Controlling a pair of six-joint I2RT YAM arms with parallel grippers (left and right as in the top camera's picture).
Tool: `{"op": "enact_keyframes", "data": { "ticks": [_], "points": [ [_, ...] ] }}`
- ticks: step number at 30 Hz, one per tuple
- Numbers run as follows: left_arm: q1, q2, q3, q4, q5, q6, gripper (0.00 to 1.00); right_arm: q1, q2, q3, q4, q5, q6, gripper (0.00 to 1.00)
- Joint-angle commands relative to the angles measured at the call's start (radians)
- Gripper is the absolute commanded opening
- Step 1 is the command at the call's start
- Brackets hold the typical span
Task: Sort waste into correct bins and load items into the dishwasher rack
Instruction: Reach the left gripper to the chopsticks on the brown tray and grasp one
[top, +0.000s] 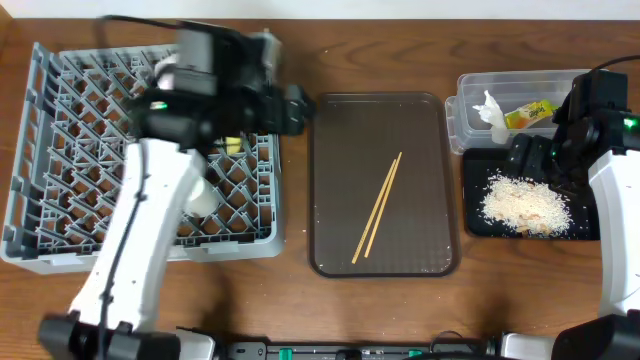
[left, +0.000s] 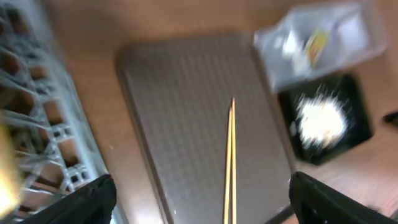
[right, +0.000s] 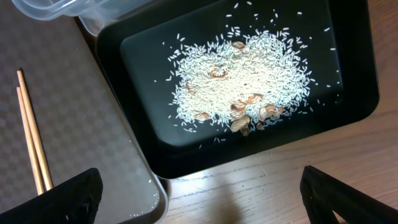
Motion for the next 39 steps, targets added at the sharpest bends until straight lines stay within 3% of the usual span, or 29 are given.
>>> {"op": "enact_keyframes", "data": {
  "ticks": [1, 9, 13, 18, 39],
  "points": [
    [-0.101, 0.059, -0.046, -0.008, -0.121, 0.02, 0.88, -0.007, 0.0, 0.003, -0.001, -0.001, 0.004, 0.99],
    [-0.289, 0.269, -0.083, -0.008, -0.151, 0.02, 0.82, -0.007, 0.0, 0.003, -0.001, -0.002, 0.004, 0.99],
    [-0.359, 0.361, -0.083, -0.008, -0.277, 0.016, 0.82, -0.007, 0.0, 0.003, -0.001, -0.002, 0.004, 0.99],
    [-0.416, 0.43, -0.083, 0.003, -0.304, 0.016, 0.82, -0.007, 0.0, 0.003, 0.001, -0.001, 0.004, 0.99],
    [-0.457, 0.547, -0.083, 0.05, -0.342, -0.008, 0.82, -0.007, 0.0, 0.003, -0.001, -0.001, 0.004, 0.99]
  ]
}}
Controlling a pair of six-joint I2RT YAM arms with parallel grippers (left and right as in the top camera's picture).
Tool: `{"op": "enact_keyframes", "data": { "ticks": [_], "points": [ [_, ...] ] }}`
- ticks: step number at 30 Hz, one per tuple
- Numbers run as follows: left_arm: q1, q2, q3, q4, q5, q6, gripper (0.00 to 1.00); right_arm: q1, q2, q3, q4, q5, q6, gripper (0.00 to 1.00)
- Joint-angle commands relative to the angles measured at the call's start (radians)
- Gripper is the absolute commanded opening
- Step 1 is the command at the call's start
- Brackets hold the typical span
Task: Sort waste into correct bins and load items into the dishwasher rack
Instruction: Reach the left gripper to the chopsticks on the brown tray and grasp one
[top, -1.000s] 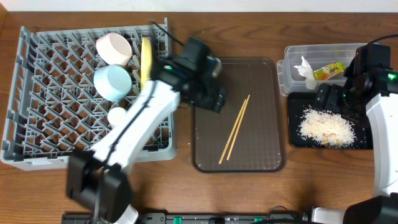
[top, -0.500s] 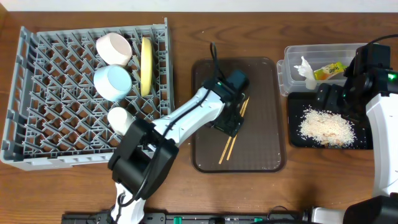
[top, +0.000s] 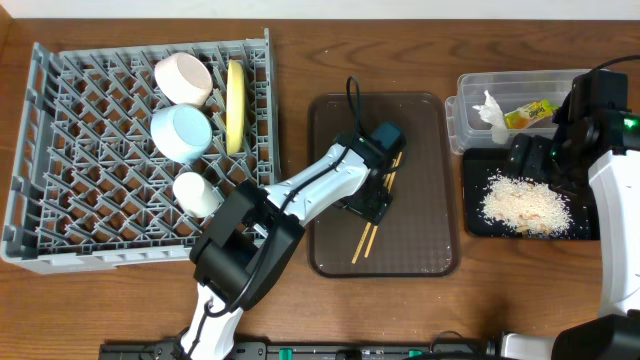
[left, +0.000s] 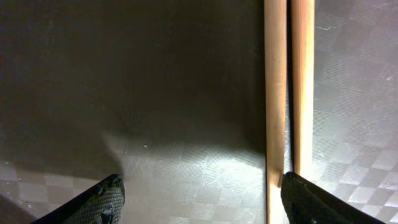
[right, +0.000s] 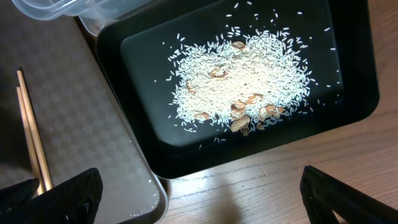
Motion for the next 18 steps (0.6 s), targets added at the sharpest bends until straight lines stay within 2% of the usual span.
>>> {"op": "enact_keyframes", "data": {
  "ticks": [1, 15, 16, 18],
  "points": [
    [-0.003, 0.018, -0.004, 0.002, -0.024, -0.003, 0.82, -0.007, 0.0, 0.003, -0.001, -0.001, 0.004, 0.99],
    [-0.076, 0.065, -0.004, 0.0, -0.032, -0.004, 0.81, -0.007, 0.0, 0.003, -0.003, -0.001, 0.003, 0.99],
    [-0.079, 0.069, -0.004, 0.0, -0.043, -0.006, 0.78, -0.007, 0.0, 0.003, -0.003, -0.001, 0.003, 0.99],
    [-0.082, 0.073, -0.005, -0.001, -0.061, -0.006, 0.65, -0.007, 0.0, 0.003, -0.004, -0.001, 0.003, 0.99]
  ]
}}
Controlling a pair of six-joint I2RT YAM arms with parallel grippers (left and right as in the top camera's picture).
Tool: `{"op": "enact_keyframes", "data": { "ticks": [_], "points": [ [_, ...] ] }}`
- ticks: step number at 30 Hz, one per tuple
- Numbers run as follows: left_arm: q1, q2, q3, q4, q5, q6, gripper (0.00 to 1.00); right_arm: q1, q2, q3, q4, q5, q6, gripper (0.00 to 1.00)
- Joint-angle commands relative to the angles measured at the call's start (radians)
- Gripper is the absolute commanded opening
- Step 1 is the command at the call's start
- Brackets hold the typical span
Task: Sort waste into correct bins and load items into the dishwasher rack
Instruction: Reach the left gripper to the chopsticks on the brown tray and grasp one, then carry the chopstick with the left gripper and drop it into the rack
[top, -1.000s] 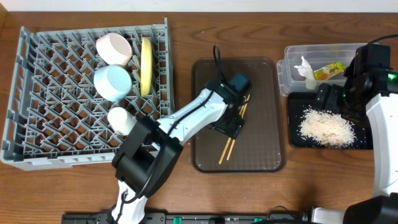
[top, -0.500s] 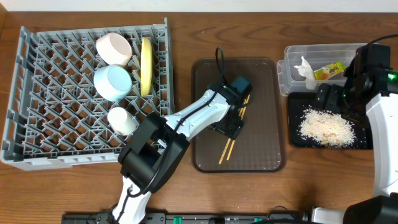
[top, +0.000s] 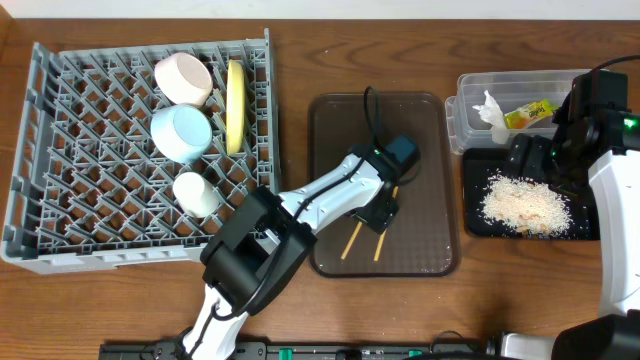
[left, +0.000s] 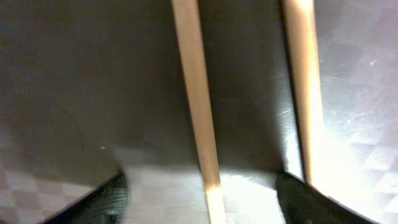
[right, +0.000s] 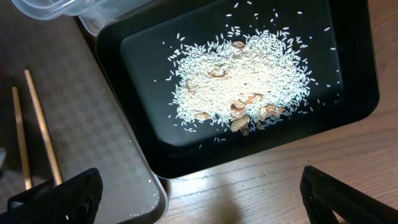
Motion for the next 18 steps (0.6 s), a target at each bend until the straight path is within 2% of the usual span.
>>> {"op": "enact_keyframes", "data": {
  "ticks": [1, 3, 5, 10, 18],
  "points": [
    [-0.01, 0.051, -0.006, -0.003, -0.013, 0.003, 0.58, -0.007, 0.0, 0.003, -0.004, -0.001, 0.003, 0.99],
    [-0.01, 0.051, -0.006, -0.003, -0.013, 0.003, 0.4, -0.007, 0.0, 0.003, -0.01, -0.001, 0.003, 0.99],
    [-0.01, 0.051, -0.006, -0.003, -0.013, 0.003, 0.25, -0.007, 0.0, 0.003, -0.014, -0.001, 0.003, 0.99],
    [-0.01, 0.051, -0.006, -0.003, -0.016, 0.003, 0.07, -0.007, 0.0, 0.003, -0.015, -0.001, -0.001, 0.99],
    [0.0, -0.019, 0.015, -0.043, -0.095, 0.003, 0.06, -0.007, 0.0, 0.003, -0.018, -0.001, -0.004, 0.99]
  ]
}}
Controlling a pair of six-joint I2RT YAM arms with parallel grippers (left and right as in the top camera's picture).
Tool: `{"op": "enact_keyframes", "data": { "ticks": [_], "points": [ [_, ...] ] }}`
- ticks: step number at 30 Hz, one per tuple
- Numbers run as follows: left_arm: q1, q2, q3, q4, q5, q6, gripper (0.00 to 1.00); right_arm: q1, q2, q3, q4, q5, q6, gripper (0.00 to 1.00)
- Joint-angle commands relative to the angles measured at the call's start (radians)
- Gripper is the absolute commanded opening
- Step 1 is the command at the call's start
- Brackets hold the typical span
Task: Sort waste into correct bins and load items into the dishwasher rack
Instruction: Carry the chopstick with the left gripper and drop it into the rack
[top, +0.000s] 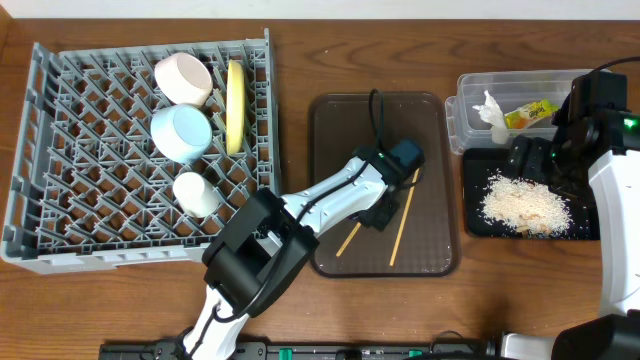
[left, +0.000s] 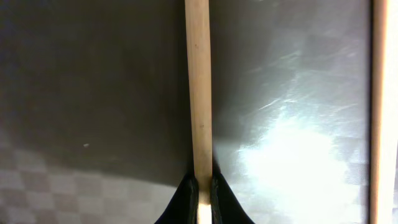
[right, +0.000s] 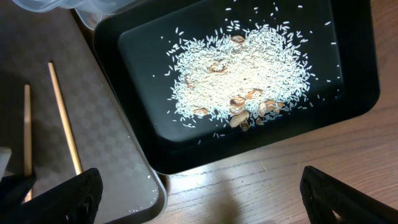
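Note:
Two wooden chopsticks lie on the brown tray (top: 335, 140). My left gripper (top: 378, 213) is down on the tray, shut on the left chopstick (top: 348, 240); the left wrist view shows that stick (left: 198, 93) pinched between the dark fingertips (left: 186, 198). The other chopstick (top: 403, 220) lies free just to the right, seen at the frame edge (left: 380, 93). My right gripper (right: 199, 199) hangs open over the near edge of the black tray of rice (right: 249, 81), holding nothing.
The grey dishwasher rack (top: 90, 200) at the left holds a pink cup (top: 182, 78), a blue cup (top: 180, 132), a white cup (top: 196, 194) and a yellow plate (top: 236, 105). A clear bin (top: 470, 100) with tissue and a yellow packet stands behind the rice tray.
My left gripper was open astride one chopstick and is now shut on it. The free chopstick lies farther to the right. The right arm has barely shifted.
My left arm was over the rack while the chopsticks lay side by side on the tray. Then the left gripper was open and low at the pair. The sticks were then spread apart, and now one is pinched. The right gripper stayed open by the rice.

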Motion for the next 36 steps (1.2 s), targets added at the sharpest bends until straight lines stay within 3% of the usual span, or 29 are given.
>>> {"op": "enact_keyframes", "data": {
  "ticks": [1, 7, 15, 22, 30, 32, 34, 36],
  "points": [
    [0.021, -0.039, 0.017, -0.032, -0.072, -0.002, 0.06, -0.007, 0.0, 0.003, -0.003, 0.0, -0.004, 0.99],
    [0.101, -0.218, 0.022, -0.067, -0.087, -0.002, 0.06, -0.007, 0.0, 0.003, -0.003, -0.001, -0.004, 0.99],
    [0.322, -0.402, 0.022, -0.085, -0.114, -0.002, 0.06, -0.007, 0.0, 0.003, -0.003, -0.001, -0.004, 0.99],
    [0.493, -0.382, -0.009, -0.084, -0.113, -0.003, 0.06, -0.007, 0.0, 0.003, 0.0, -0.001, -0.003, 0.99],
    [0.57, -0.34, -0.014, -0.08, -0.113, -0.002, 0.07, -0.007, 0.0, 0.003, 0.0, -0.001, -0.004, 0.99],
    [0.57, -0.332, -0.014, -0.08, -0.113, -0.002, 0.13, -0.007, 0.0, 0.003, 0.0, -0.001, -0.004, 0.99],
    [0.567, -0.328, -0.014, -0.08, -0.112, -0.002, 0.34, -0.007, 0.0, 0.003, 0.0, -0.001, -0.004, 0.99],
    [0.566, -0.329, -0.014, -0.08, -0.108, -0.002, 0.36, -0.007, 0.0, 0.003, 0.0, -0.001, -0.004, 0.99]
  ]
}}
